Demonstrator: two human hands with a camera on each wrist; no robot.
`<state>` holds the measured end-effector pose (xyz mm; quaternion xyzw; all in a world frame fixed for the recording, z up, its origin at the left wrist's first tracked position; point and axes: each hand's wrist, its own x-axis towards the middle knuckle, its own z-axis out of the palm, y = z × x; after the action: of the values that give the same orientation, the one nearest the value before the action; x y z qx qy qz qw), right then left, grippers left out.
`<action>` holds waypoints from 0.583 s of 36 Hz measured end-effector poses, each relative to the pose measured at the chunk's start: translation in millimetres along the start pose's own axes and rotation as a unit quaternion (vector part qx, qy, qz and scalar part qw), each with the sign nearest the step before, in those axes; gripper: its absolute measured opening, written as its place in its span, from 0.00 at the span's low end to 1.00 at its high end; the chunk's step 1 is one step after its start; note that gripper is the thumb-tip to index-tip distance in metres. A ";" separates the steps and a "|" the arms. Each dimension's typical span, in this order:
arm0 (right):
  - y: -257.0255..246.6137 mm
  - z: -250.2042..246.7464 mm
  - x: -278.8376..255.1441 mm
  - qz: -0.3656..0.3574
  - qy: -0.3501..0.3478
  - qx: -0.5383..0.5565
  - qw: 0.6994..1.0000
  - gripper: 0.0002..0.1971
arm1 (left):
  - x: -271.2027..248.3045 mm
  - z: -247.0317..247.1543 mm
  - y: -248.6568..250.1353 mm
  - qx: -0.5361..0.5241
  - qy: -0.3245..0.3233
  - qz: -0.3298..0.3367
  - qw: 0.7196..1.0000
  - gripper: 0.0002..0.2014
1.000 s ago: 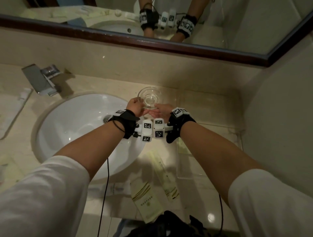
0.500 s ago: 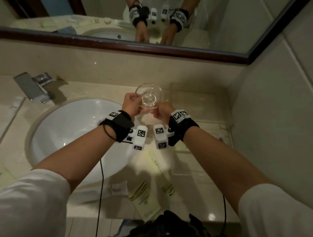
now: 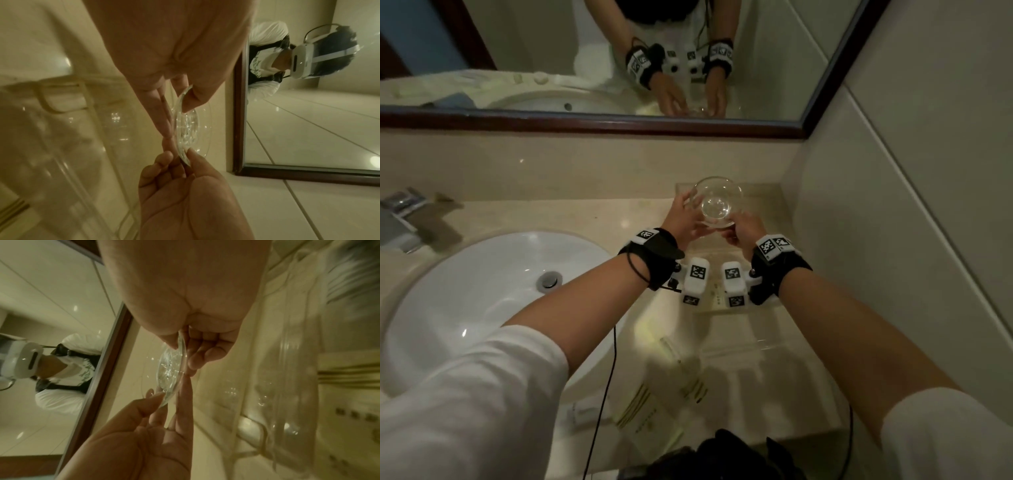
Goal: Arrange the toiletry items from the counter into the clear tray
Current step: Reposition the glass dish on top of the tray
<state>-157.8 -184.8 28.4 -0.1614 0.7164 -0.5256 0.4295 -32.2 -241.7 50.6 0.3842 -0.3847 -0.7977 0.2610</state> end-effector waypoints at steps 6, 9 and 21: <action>8.9 -29.9 11.0 0.013 0.014 -0.007 1.000 0.07 | 13.8 25.1 -15.6 0.008 0.001 -0.038 0.999 0.28; 13.9 -39.9 18.3 0.019 0.010 0.000 1.000 0.08 | 17.4 32.3 -23.0 0.033 -0.011 -0.041 0.999 0.34; 21.3 -52.8 41.3 0.044 -0.015 0.022 0.999 0.13 | 31.9 41.1 -29.8 -0.016 -0.009 -0.066 0.998 0.36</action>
<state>-218.5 -172.2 -4.9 -0.1280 0.7049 -0.5192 0.4660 -87.5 -230.5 29.9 0.3973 -0.3479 -0.8226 0.2107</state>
